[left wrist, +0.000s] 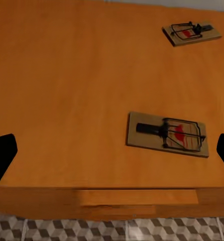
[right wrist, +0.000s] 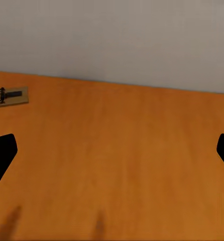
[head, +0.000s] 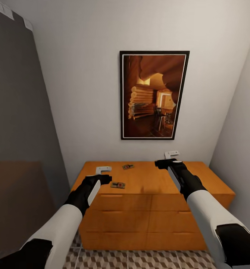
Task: Take the four mousetraps from the cabinet in the bathroom and place them on the bathroom floor. Make sure all four end up on the same floor surface, and ensure that at least two of them are either under or directly next to the same bathroom sink.
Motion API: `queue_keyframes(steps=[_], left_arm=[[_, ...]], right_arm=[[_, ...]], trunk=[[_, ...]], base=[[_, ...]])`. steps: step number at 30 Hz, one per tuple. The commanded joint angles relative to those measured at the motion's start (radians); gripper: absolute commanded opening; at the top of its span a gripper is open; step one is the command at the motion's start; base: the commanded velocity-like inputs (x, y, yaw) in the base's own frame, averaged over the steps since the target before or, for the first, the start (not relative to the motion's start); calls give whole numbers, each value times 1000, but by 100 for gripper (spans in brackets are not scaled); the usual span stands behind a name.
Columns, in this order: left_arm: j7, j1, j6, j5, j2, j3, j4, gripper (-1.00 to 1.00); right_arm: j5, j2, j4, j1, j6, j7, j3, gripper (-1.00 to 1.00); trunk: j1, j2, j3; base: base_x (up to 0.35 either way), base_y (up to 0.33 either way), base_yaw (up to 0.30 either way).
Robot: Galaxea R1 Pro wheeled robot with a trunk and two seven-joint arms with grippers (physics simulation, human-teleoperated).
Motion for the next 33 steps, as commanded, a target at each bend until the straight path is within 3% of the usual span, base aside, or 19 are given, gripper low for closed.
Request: queue_keyframes(steps=[1,18,28,33], left_arm=[[8,0,4,8,0,-3,-1,100],[8,0,0,8,0,-3,-1,100],[8,0,-1,7,0,-3,-1,100],[8,0,-4,8,0,-4,0,100]], right_arm=[[0,-1,-2,0,6,-4,6,100],[-1,-1,9,0,11,3,5,100],[14,-9,21,0,73,85,36,100],[25,-31,23,0,90,130,44,100]], trunk=[[1,-1,0],[1,-1,0],[1,-1,0],[1,-1,0]], base=[[255,-16,0],[58,-3,0],[1,0,0],[0,0,0]])
